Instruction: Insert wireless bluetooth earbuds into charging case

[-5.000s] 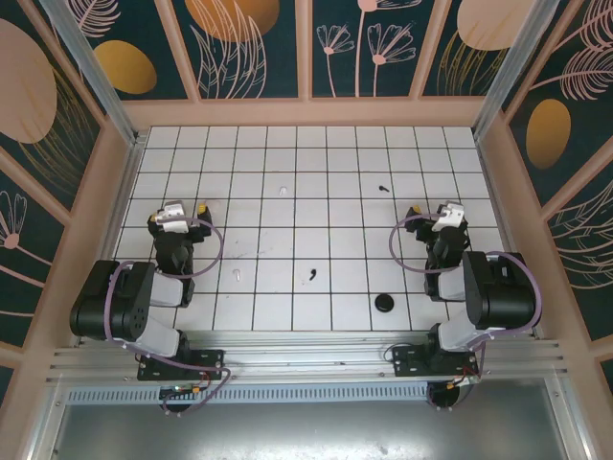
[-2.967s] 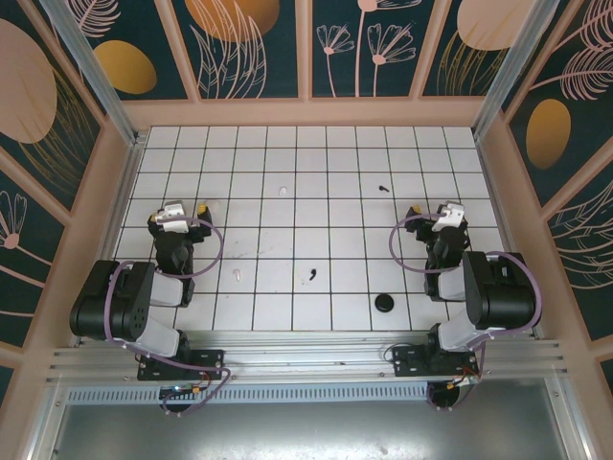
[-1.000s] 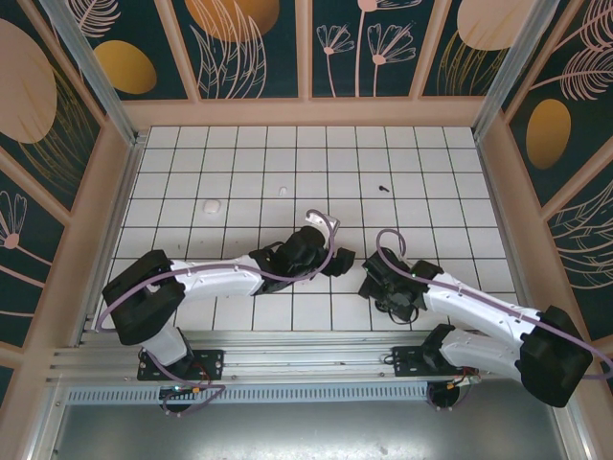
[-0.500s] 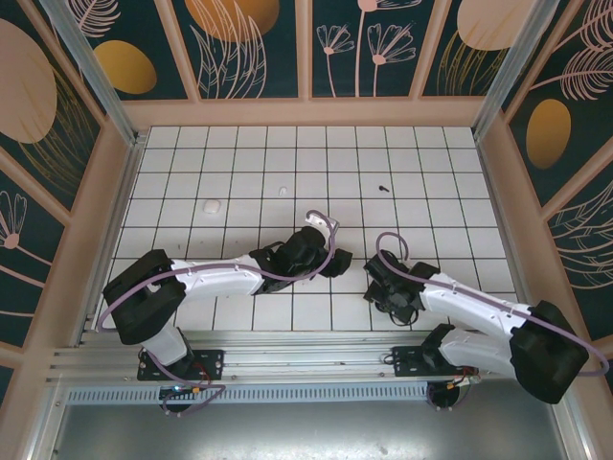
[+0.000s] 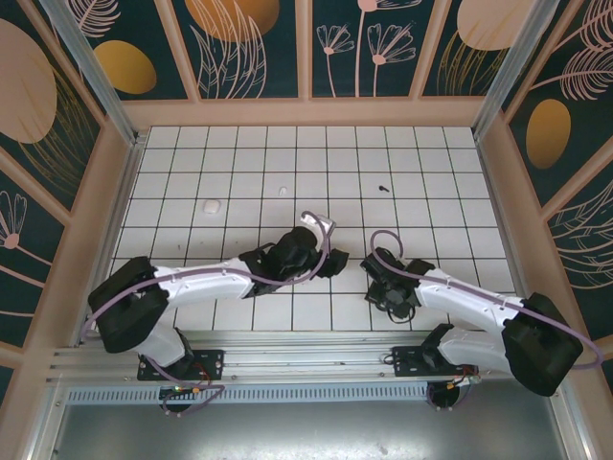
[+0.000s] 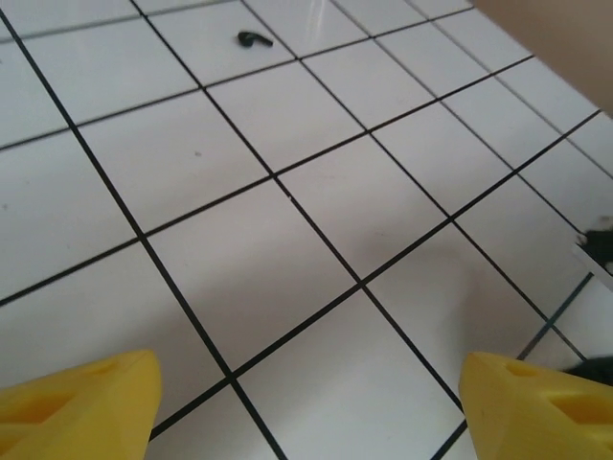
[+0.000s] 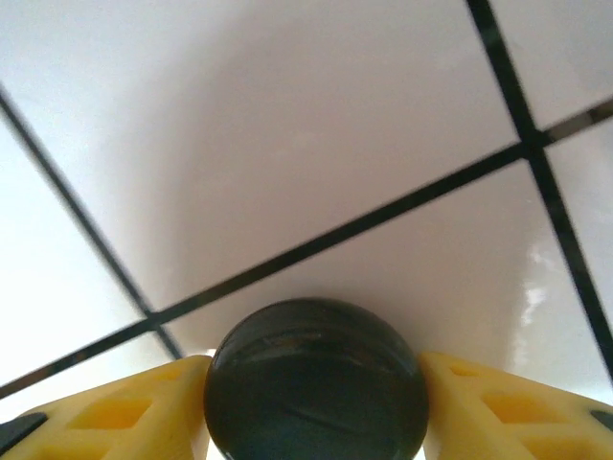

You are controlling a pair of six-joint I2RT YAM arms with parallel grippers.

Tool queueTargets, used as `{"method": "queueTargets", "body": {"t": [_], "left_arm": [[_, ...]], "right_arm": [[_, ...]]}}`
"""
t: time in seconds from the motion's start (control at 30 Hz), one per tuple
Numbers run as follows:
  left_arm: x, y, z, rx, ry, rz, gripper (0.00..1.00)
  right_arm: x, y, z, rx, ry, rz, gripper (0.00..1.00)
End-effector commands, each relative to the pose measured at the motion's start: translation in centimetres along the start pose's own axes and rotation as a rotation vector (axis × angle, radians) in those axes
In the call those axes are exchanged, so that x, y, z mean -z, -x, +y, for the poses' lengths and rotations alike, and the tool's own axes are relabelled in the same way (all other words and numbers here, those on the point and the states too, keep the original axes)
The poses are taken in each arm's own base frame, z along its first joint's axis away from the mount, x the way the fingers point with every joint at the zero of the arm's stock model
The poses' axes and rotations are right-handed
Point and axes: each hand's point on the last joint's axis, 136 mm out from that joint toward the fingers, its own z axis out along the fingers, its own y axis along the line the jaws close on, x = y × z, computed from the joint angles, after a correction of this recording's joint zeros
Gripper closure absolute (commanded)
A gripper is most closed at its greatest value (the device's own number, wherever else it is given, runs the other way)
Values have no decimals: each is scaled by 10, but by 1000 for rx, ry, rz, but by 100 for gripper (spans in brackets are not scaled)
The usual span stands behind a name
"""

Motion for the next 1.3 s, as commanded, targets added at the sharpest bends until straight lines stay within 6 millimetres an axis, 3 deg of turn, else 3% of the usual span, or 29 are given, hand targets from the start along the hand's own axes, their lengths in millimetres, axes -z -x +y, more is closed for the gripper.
{"method": "queueTargets", "body": {"t": [0.0,0.17,0.3,0.5,0.7,0.93,1.03,1.27], "left_arm": [[23,21,-5,-90,-35,-99,19],[60,48,-10,-136,-72,-231,16],[92,70,-30,-100,-216,-394,15],[98,82,-57,-72,-377,-449,17],[87,83,-69,6,-460,-446,23],[70,93,-42,237,-433,-456,43],[68,94,-27,334,-486,-470,44],[63,97,-33,323,-538,-474,45]], "right_arm": [[24,20,37,6,124,-62,45],[73,51,81,25,255,-162,45],[118,73,122,35,400,-234,45],[163,87,171,81,558,-264,45],[182,87,194,107,648,-252,45],[192,87,196,64,725,-258,45],[195,88,197,64,731,-263,45],[195,83,199,73,745,-234,45]]}}
